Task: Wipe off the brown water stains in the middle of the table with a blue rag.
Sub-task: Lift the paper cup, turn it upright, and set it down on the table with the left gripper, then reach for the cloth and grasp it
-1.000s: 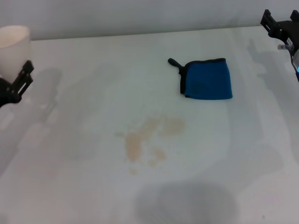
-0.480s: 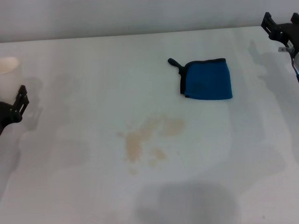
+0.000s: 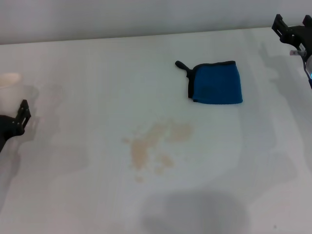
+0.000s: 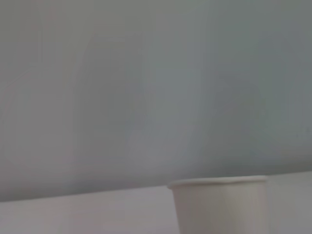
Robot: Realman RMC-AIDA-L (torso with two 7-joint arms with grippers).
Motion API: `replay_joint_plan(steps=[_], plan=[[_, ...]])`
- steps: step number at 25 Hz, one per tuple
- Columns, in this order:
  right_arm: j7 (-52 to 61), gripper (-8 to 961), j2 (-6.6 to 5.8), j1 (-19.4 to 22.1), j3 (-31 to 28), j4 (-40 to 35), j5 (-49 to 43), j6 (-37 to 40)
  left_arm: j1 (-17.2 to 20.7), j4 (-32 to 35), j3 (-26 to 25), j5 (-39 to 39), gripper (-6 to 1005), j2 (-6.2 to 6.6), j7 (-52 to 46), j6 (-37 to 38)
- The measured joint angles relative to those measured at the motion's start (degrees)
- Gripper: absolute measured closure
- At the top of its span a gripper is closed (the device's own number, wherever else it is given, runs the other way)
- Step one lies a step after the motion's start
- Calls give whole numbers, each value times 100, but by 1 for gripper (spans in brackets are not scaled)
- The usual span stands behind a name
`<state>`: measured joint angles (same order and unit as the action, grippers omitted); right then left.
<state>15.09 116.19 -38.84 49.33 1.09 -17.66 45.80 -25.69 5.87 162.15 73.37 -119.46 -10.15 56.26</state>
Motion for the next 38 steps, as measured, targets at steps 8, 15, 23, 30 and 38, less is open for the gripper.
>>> replay_joint_plan(steps=[8,15,23,30,38], plan=[[3,159,0,-1,-9,6,0,0,8,49,0,1,375,-3,15,-137],[3,161,0,11,-13,17,0,-1,81,225,8,-1,369,-9,310,-129],[3,162,0,27,20,24,-1,-1,143,488,4,103,351,-9,595,-194],[2,163,0,43,26,24,-10,1,189,551,1,332,280,-16,597,-223],[2,165,0,47,35,23,-10,1,342,709,0,337,103,-8,619,-168]])
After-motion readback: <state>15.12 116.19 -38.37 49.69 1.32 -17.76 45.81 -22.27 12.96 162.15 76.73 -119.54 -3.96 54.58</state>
